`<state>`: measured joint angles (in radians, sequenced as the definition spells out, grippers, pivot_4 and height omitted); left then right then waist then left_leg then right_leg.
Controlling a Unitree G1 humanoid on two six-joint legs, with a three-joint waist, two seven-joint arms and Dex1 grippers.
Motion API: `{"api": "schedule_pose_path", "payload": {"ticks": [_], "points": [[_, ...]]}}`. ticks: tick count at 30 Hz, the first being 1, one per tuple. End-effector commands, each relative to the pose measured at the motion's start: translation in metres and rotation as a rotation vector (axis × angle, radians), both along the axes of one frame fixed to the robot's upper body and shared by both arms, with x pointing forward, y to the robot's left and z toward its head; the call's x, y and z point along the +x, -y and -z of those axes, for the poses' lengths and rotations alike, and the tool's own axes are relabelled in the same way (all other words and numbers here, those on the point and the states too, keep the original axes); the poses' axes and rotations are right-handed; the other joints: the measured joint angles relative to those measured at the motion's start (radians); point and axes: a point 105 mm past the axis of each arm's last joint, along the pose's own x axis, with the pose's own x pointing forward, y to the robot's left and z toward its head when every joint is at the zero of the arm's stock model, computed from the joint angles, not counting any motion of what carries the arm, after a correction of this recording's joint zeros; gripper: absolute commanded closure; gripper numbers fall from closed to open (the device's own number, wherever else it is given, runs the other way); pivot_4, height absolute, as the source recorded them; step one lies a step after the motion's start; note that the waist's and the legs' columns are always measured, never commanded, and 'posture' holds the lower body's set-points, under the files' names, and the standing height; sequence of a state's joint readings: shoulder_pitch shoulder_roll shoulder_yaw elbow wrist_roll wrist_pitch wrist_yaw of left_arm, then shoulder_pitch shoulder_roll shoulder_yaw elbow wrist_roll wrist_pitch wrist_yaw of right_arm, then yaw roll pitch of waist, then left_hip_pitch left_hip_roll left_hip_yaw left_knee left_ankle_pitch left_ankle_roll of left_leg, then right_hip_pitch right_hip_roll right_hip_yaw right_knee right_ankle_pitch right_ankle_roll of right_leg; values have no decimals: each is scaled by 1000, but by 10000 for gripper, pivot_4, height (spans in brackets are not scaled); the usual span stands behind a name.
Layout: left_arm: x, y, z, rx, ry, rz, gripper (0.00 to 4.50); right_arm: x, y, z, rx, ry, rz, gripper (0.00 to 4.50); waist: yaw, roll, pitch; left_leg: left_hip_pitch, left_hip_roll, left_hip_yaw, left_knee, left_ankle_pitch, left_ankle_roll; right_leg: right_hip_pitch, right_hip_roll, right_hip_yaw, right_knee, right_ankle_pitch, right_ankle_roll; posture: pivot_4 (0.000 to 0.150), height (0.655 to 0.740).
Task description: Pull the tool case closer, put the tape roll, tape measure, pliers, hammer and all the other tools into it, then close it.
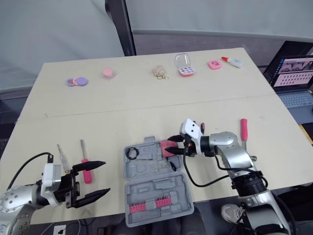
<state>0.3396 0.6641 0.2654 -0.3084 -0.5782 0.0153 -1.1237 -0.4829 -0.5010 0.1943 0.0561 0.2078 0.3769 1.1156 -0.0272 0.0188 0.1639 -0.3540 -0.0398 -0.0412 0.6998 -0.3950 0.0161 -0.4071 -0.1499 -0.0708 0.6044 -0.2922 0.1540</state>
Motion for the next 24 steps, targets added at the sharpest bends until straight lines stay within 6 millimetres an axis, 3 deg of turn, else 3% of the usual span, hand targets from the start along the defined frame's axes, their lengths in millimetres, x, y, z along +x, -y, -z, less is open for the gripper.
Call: {"api": "schedule_pose_path", "payload": {"ticks": [1, 24], "points": [[-1, 1, -9, 8, 34, 15, 0, 2, -2, -4, 7, 35, -10, 23027, 0, 0, 0, 0, 0, 0, 0, 0, 0, 0, 0, 0, 0, 0, 0, 1500, 7400], [-6, 0, -14, 28, 23, 10, 0, 15, -1, 41, -72, 106, 10, 23027, -2, 0, 0, 0, 0, 0, 0, 0, 0, 0, 0, 0, 0, 0, 0, 1500, 7400]]}}
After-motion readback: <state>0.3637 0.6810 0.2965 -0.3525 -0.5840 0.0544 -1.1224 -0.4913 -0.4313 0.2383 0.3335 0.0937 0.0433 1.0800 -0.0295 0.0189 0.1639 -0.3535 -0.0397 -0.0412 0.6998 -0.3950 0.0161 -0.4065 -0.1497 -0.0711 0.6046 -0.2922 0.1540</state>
